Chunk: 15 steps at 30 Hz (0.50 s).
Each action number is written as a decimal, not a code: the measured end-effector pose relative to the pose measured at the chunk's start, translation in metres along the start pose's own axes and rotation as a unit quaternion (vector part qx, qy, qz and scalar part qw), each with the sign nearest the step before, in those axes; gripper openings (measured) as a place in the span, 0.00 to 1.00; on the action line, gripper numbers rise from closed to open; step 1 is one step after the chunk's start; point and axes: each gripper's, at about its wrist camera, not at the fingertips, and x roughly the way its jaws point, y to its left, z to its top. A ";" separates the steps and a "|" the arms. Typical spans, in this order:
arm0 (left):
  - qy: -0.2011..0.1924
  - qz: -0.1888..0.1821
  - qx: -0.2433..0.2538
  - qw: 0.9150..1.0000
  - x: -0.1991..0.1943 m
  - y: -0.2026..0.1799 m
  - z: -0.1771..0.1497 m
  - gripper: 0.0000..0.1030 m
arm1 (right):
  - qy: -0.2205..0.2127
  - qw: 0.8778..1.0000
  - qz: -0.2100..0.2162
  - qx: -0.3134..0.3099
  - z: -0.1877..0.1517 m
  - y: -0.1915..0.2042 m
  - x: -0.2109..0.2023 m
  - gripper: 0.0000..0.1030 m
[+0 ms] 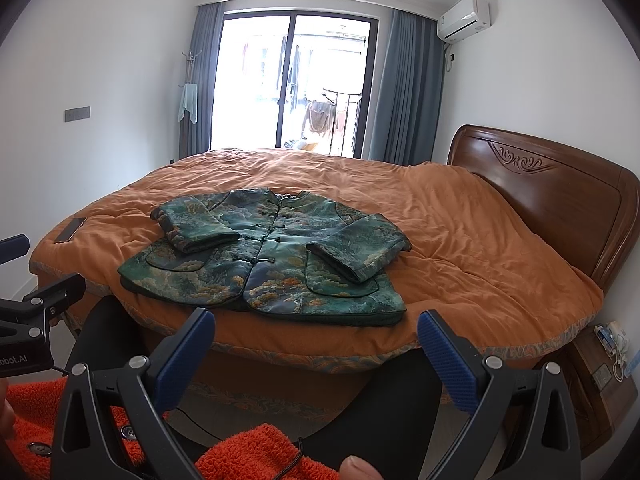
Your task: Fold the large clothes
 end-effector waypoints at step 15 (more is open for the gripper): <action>0.000 0.000 0.000 1.000 0.000 0.002 -0.001 1.00 | 0.000 1.000 0.000 0.000 0.000 0.000 0.000 1.00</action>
